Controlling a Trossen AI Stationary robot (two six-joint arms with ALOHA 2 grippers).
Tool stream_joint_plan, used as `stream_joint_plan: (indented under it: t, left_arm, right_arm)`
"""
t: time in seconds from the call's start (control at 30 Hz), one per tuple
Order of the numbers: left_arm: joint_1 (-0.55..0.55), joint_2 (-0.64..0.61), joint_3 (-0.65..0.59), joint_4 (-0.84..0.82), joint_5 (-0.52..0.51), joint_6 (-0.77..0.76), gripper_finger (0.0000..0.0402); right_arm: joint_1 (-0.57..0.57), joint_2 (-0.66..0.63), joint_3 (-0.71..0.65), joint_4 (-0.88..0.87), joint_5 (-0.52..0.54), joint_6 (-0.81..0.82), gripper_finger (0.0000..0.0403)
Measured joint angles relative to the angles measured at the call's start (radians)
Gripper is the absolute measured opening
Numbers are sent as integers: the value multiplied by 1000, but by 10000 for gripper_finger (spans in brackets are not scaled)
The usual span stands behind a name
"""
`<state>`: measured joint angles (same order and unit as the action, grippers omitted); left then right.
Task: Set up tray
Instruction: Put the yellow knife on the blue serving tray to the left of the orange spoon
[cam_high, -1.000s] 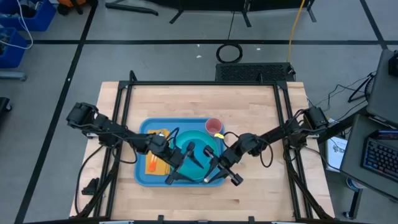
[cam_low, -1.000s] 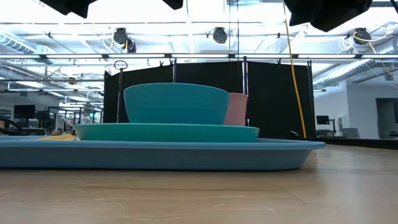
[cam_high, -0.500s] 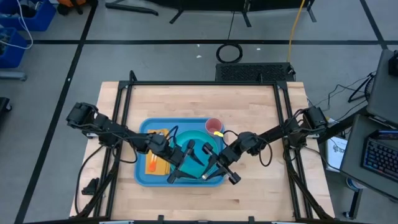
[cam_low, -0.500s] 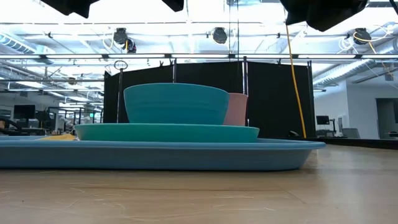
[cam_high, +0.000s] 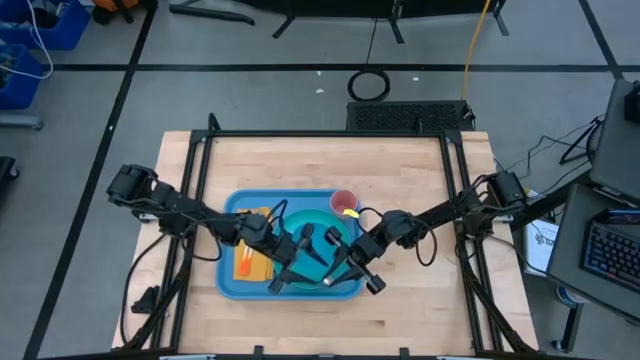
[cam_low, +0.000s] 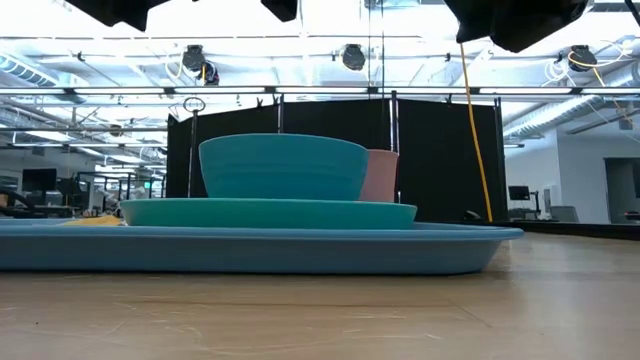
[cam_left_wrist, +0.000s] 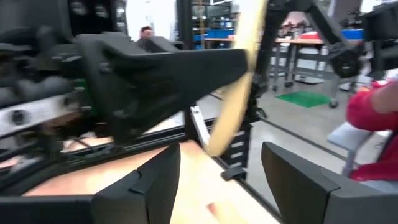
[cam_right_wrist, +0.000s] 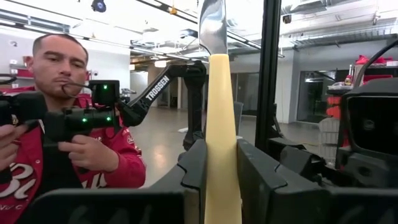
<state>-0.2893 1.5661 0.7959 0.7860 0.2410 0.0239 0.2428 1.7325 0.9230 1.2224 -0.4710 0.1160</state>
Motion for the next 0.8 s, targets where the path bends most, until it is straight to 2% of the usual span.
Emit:
stream_joint_plan:
  t: [0.13, 0.37, 0.57, 0.8]
  left_arm:
    - [0, 0, 0, -12, 21, 15, 213]
    - [0, 0, 0, -5, -14, 30, 184]
    - [10, 0, 0, 7, 7, -9, 164]
    - [11, -1, 0, -34, 49, -10, 162]
  right_arm:
    - [0, 0, 0, -13, -17, -3, 49]
    - [-1, 0, 0, 2, -1, -8, 49]
    - [-5, 0, 0, -2, -3, -21, 49]
    - [-6, 0, 0, 1, -19, -5, 49]
